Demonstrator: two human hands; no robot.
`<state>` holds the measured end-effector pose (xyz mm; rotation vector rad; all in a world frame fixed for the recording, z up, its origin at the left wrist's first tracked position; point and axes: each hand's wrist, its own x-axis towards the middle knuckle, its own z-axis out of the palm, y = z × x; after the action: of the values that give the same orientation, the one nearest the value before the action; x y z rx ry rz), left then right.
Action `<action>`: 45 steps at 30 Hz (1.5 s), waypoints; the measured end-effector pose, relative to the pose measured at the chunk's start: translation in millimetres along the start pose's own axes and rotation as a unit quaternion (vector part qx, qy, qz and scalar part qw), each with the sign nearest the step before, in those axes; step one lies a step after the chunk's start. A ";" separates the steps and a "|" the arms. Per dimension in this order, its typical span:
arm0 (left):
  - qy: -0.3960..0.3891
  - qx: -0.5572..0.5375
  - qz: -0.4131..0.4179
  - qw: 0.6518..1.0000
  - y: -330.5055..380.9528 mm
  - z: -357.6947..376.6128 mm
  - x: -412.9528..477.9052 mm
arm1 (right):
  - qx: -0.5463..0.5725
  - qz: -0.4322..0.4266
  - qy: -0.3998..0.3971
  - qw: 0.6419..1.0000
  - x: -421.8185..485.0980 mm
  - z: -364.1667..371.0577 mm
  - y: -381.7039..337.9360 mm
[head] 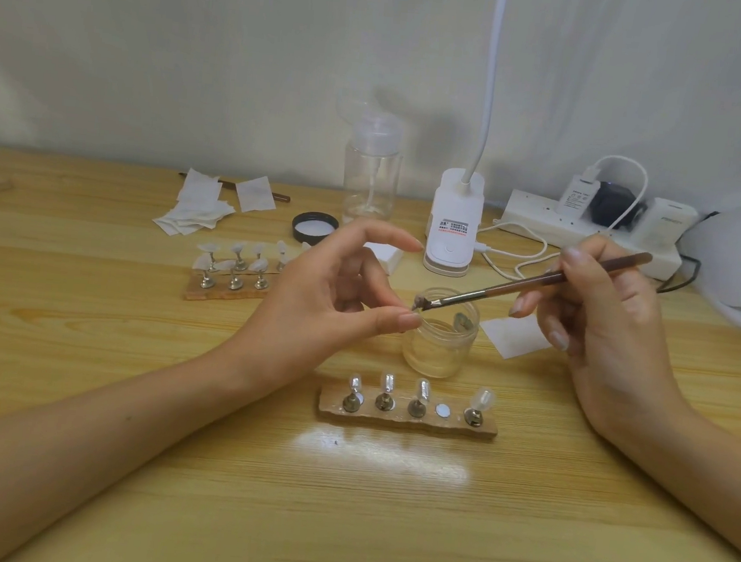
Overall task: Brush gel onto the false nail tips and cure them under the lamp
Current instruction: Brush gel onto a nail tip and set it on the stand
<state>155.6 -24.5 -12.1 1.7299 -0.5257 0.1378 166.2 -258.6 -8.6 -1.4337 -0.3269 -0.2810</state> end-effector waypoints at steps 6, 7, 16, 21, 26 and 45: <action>-0.002 0.010 0.009 1.000 -0.3 -0.4 -0.2 | 0.021 0.000 0.017 1.000 0.6 -1.4 -1.0; -0.001 0.013 0.012 1.000 -0.5 -0.5 -0.2 | 0.029 -0.003 0.011 1.000 0.3 -1.0 -1.2; 0.004 0.028 0.032 0.999 -5.5 -1.2 0.9 | 0.000 0.013 0.020 1.000 1.2 -3.3 1.5; 0.008 0.063 0.060 0.996 -6.8 -1.0 0.0 | 0.040 0.000 -0.002 0.999 0.8 -1.2 0.2; 0.010 0.092 0.083 0.992 -7.1 -0.2 -0.2 | 0.009 0.007 0.000 1.000 0.9 -1.0 1.6; 0.016 0.112 0.116 0.987 -5.0 1.1 -0.5 | 0.046 0.004 0.011 0.999 2.5 -3.3 1.8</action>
<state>157.1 -24.6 -17.1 1.8765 -0.7078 0.4028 169.4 -261.6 -9.6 -1.3408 -0.3129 -0.2713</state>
